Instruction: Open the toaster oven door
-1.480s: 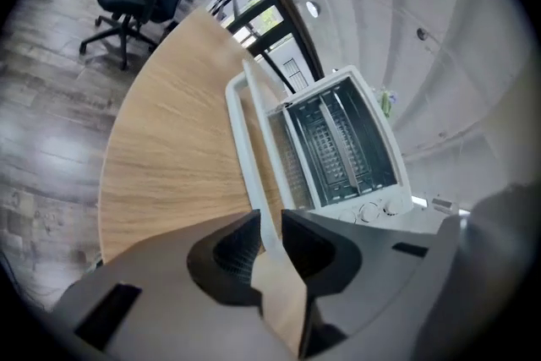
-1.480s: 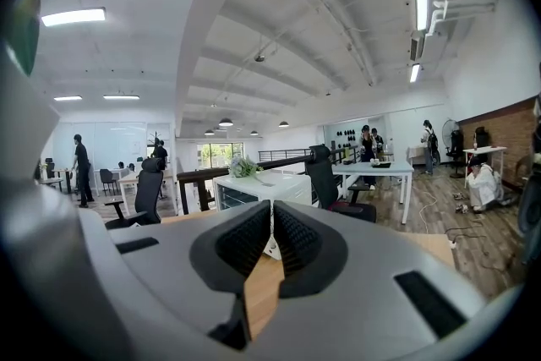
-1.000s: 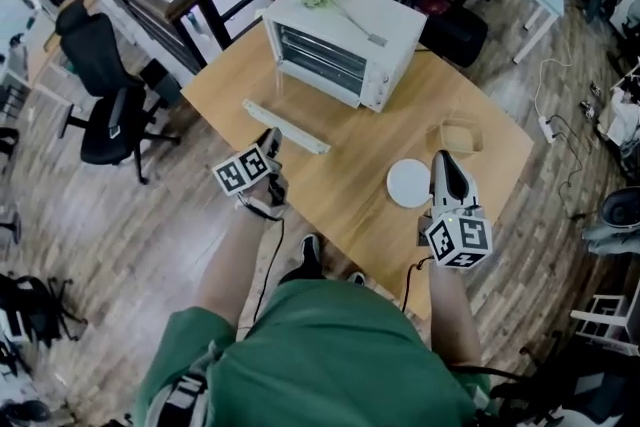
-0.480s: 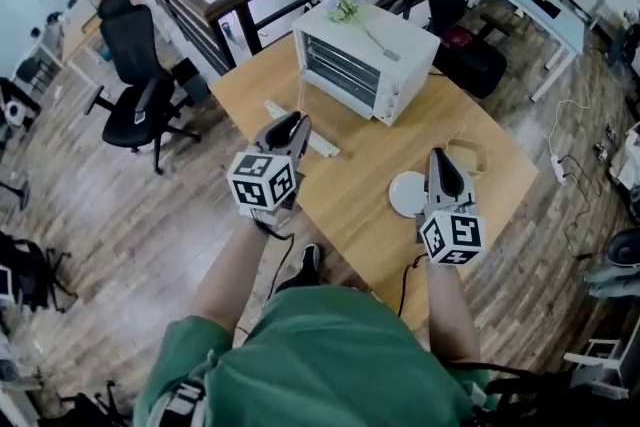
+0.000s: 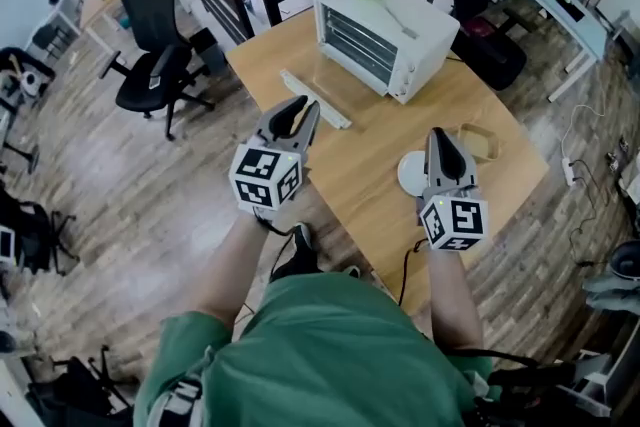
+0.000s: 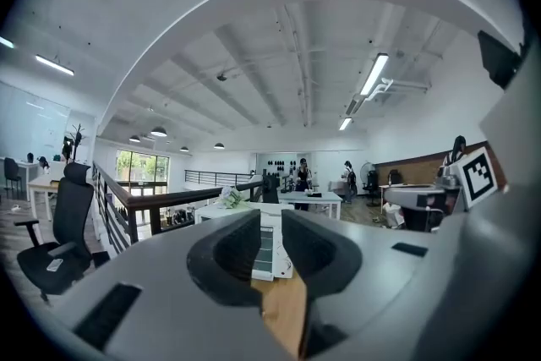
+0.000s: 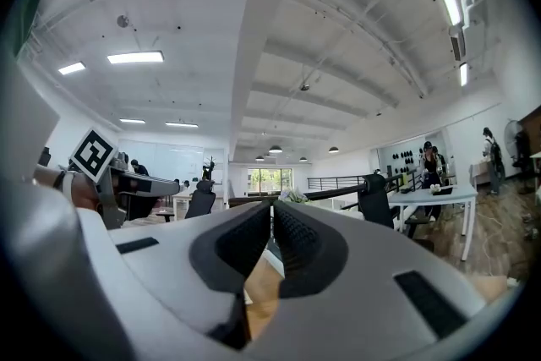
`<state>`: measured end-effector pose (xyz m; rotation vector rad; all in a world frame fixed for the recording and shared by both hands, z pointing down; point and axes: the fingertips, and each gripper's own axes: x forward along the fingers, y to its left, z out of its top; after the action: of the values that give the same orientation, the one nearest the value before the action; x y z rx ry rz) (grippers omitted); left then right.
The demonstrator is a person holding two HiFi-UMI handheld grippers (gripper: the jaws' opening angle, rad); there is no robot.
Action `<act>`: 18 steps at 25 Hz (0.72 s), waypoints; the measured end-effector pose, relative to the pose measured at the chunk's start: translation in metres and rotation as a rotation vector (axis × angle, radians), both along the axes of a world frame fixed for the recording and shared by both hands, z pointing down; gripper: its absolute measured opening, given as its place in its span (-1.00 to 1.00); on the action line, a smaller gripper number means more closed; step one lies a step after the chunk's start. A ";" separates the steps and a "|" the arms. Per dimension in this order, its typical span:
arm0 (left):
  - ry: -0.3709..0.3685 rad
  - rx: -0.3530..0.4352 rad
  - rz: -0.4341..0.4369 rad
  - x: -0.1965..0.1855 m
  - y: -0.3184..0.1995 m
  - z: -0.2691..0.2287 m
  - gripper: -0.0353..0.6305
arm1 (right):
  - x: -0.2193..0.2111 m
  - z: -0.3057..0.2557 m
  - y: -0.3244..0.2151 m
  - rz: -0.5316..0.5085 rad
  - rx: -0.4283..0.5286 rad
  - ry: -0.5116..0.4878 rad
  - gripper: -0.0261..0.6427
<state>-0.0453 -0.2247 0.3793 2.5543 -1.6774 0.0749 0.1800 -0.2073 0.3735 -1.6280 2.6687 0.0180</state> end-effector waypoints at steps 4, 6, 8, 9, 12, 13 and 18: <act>-0.021 0.033 -0.017 -0.012 0.005 -0.008 -0.62 | -0.016 -0.005 0.001 -0.019 0.011 0.019 -0.83; -0.016 0.045 -0.018 -0.019 0.006 -0.009 -0.62 | -0.026 -0.005 0.002 -0.023 0.013 0.039 -0.83; -0.007 0.049 -0.016 -0.027 0.005 -0.008 -0.62 | -0.036 -0.006 0.002 -0.023 0.012 0.060 -0.83; -0.004 0.046 -0.013 -0.031 0.004 -0.006 -0.62 | -0.042 -0.006 0.002 -0.020 0.011 0.068 -0.83; 0.004 0.031 0.001 -0.047 0.000 -0.002 -0.62 | -0.060 -0.006 0.002 -0.014 0.007 0.084 -0.83; 0.004 0.029 0.000 -0.055 -0.001 0.000 -0.62 | -0.067 -0.005 0.002 -0.012 0.007 0.090 -0.83; 0.005 0.017 -0.001 -0.089 -0.006 0.007 -0.62 | -0.092 0.000 0.000 0.019 -0.002 0.091 -0.83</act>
<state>-0.1345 -0.2304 0.3860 2.5640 -1.6849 0.0547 0.0880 -0.2070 0.3730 -1.6923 2.7195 0.0922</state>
